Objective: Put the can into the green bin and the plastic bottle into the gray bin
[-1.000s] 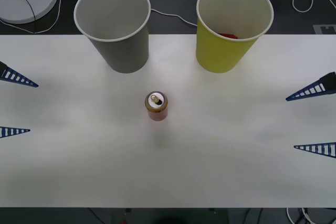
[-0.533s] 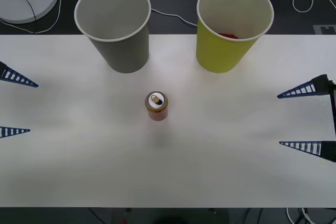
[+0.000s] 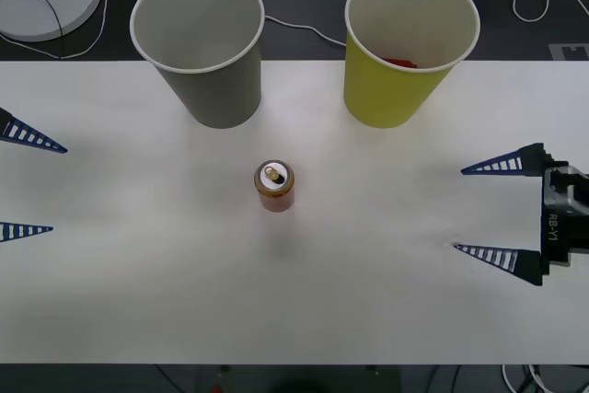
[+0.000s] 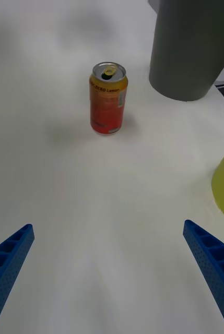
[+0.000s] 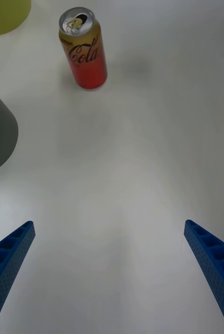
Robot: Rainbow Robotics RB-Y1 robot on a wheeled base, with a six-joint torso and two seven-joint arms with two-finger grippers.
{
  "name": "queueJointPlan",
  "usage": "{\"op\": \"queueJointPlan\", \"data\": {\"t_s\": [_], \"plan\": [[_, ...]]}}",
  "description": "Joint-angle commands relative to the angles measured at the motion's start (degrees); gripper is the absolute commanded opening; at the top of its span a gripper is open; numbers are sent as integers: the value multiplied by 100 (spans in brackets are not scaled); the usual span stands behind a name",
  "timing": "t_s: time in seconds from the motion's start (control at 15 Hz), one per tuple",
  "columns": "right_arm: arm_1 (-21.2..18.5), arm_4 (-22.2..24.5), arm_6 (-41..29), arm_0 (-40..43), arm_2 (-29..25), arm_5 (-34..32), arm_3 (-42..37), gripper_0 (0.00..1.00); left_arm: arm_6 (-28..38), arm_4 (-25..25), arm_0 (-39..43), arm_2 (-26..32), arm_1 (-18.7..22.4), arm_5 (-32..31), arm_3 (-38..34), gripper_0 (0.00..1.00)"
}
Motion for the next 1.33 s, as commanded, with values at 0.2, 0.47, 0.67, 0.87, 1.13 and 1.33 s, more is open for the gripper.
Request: {"op": "queueJointPlan", "data": {"t_s": [0.2, 0.47, 0.67, 0.87, 1.13, 1.33], "plan": [[781, 29, 88, -74, 9, 6, 497, 100, 0, -1, 1, 1, 0, 0, 0, 100], [1212, 20, 185, -303, 150, 103, 1024, 100, 0, -1, 1, 1, 0, 0, 0, 100], [1379, -7, 211, -303, 475, 595, 1077, 100, 0, -1, 1, 1, 0, 0, 0, 100], [1458, -314, 299, -364, 826, 955, 1367, 100, 0, -1, 1, 1, 0, 0, 0, 100], [1809, -385, 554, -602, 941, 964, 1824, 100, 0, -1, 1, 1, 0, 0, 0, 100], [2038, -376, 756, -812, 1064, 964, 2185, 100, 0, -1, 1, 1, 0, 0, 0, 100]]}}
